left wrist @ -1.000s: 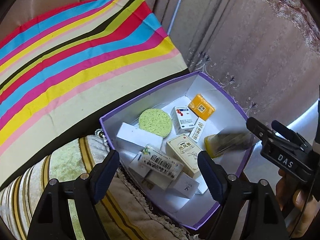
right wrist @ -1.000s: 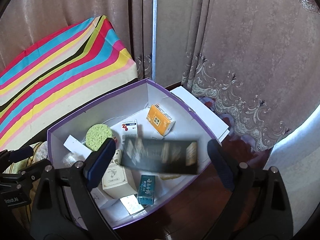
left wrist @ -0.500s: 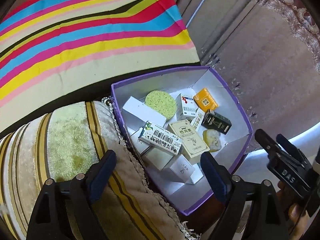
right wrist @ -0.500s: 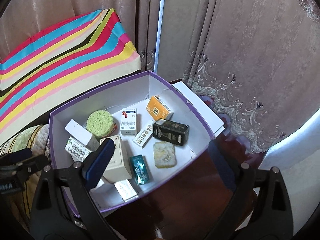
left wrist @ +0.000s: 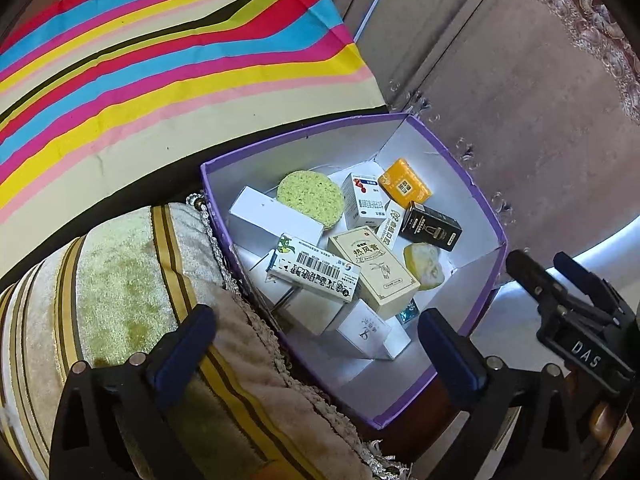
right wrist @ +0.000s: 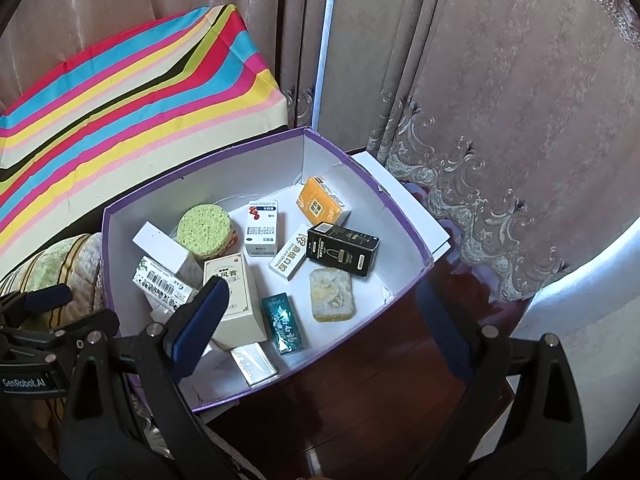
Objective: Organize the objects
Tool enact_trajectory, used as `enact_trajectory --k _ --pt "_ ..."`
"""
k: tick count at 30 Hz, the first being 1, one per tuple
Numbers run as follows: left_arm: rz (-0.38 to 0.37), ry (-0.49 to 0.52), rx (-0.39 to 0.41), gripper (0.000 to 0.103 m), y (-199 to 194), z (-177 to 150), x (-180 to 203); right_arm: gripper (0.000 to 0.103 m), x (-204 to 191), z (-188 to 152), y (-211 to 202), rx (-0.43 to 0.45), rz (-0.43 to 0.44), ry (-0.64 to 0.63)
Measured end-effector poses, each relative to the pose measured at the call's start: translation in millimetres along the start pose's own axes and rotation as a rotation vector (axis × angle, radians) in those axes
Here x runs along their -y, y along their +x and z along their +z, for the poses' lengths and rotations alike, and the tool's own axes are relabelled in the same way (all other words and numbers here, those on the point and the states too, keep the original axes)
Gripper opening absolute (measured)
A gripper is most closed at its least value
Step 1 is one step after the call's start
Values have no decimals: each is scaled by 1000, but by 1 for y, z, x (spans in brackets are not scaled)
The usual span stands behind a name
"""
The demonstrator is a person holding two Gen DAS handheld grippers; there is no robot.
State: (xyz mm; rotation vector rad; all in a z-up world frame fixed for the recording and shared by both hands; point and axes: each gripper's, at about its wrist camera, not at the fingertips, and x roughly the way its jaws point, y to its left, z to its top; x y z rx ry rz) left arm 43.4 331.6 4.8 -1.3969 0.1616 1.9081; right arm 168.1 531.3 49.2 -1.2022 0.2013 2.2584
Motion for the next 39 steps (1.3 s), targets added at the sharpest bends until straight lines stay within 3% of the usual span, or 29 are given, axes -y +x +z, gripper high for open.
enact_trajectory --k 11,39 --pt "0 -19 37 102 -1 0 -3 96 -2 -4 2 -9 14 0" --pt "6 -16 37 102 -1 0 -3 96 -5 -8 6 -23 12 -16"
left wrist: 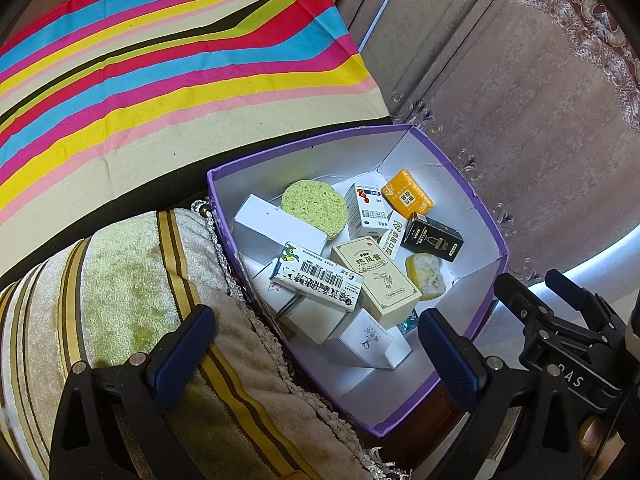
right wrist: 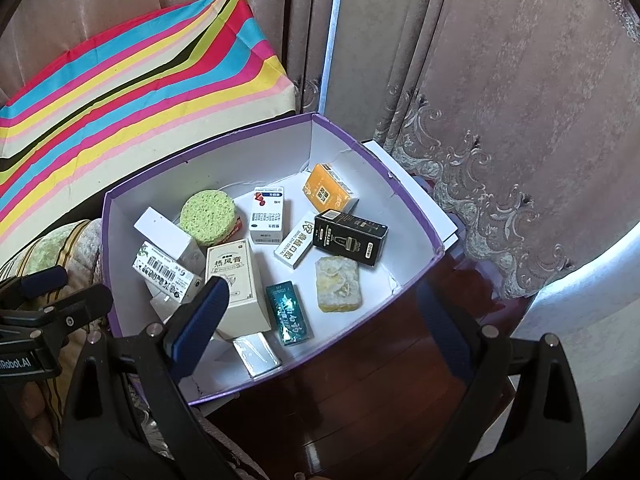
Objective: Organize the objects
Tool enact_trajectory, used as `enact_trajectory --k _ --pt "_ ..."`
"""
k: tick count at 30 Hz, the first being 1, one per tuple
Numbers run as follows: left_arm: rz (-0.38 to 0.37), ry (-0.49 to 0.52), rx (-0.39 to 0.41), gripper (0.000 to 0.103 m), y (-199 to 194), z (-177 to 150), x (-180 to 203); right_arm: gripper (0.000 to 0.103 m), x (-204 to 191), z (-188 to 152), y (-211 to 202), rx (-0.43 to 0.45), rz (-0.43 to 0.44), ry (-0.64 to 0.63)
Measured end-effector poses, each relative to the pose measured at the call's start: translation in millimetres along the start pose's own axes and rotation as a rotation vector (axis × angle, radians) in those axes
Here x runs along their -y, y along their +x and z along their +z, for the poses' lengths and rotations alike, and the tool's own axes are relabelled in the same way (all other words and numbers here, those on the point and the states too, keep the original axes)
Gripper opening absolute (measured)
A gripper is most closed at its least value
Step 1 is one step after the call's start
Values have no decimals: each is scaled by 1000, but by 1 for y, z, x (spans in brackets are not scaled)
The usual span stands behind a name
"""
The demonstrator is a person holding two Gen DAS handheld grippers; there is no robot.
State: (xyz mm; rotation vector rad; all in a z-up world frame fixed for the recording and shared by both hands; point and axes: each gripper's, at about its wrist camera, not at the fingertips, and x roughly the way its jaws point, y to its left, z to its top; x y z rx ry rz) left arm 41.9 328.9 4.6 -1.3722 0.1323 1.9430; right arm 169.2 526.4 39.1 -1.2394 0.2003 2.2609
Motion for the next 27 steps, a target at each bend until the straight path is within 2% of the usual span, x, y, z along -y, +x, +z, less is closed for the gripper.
enact_trajectory --k 27 --pt "4 -1 -12 102 1 0 0 96 -1 -3 1 -10 1 7"
